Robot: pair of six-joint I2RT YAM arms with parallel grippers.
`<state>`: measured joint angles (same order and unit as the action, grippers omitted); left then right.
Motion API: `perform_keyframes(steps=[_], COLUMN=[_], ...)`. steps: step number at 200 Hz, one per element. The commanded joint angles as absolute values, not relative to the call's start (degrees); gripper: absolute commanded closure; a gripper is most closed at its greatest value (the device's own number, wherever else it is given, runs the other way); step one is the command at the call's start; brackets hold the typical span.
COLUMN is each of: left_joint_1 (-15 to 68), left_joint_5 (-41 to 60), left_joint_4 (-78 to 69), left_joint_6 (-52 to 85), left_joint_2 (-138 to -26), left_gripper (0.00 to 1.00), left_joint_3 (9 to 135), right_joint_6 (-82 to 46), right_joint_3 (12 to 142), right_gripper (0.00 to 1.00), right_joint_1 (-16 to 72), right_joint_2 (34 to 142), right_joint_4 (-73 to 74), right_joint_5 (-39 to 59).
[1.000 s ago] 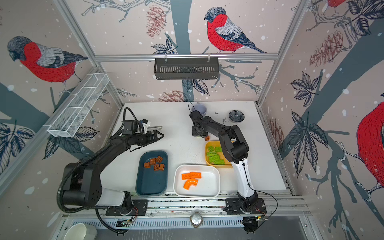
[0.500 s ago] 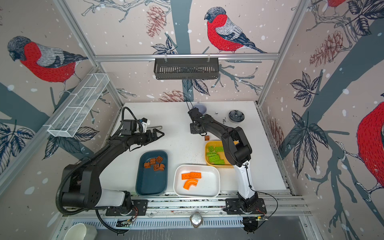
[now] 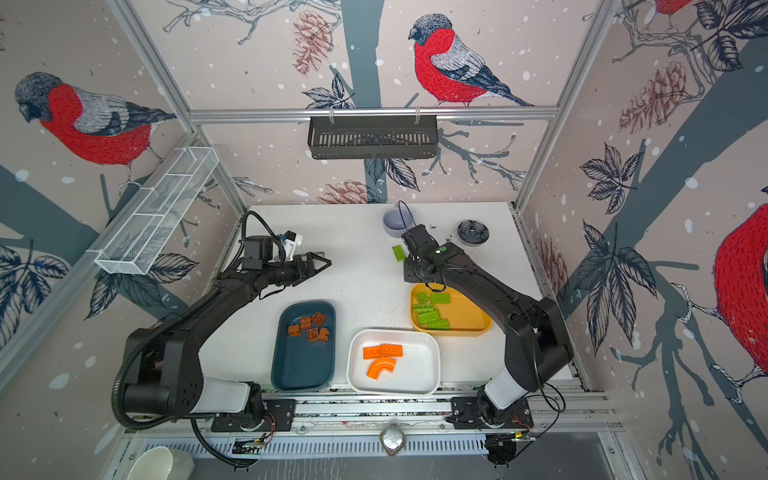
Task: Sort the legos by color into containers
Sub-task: 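Carry the lime-green brick over the yellow tray and release it, then move the right gripper to the pile and grasp the lime-green 2x4 brick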
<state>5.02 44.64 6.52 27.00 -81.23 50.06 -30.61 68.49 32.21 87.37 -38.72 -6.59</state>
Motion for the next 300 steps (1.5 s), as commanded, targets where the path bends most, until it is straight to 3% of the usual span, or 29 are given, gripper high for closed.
perform_keyframes(steps=[1, 40, 68, 110, 201, 300], left_joint_1=[4.84, 4.90, 4.84, 4.90, 4.84, 4.88], left_joint_5=[48.34, 50.36, 49.77, 48.87, 46.14, 44.18], left_joint_4=[2.42, 0.98, 1.67, 2.55, 6.06, 8.98], left_joint_6=[28.33, 29.01, 28.65, 28.34, 25.54, 23.21], left_joint_2=[-82.14, -82.97, -82.62, -82.05, -80.42, -81.47], left_gripper=[0.04, 0.05, 0.05, 0.05, 0.05, 0.05], left_joint_3=[50.54, 50.71, 50.49, 50.17, 50.55, 51.48], right_joint_6=[-33.85, -32.41, -30.93, -27.29, -15.55, -10.79], right_joint_3=[62.32, 54.19, 53.79, 63.30, 94.54, 111.07], right_gripper=[0.72, 0.68, 0.45, 0.33, 0.30, 0.45], right_joint_1=[29.55, 24.94, 23.92, 23.94, 29.03, 28.94], right_joint_2=[83.19, 81.34, 82.61, 87.53, 115.74, 134.34], right_joint_4=[-40.74, -36.88, -34.54, -34.52, -32.94, -35.58], right_joint_5=[-6.35, -4.36, -2.03, -1.63, -4.91, -8.10])
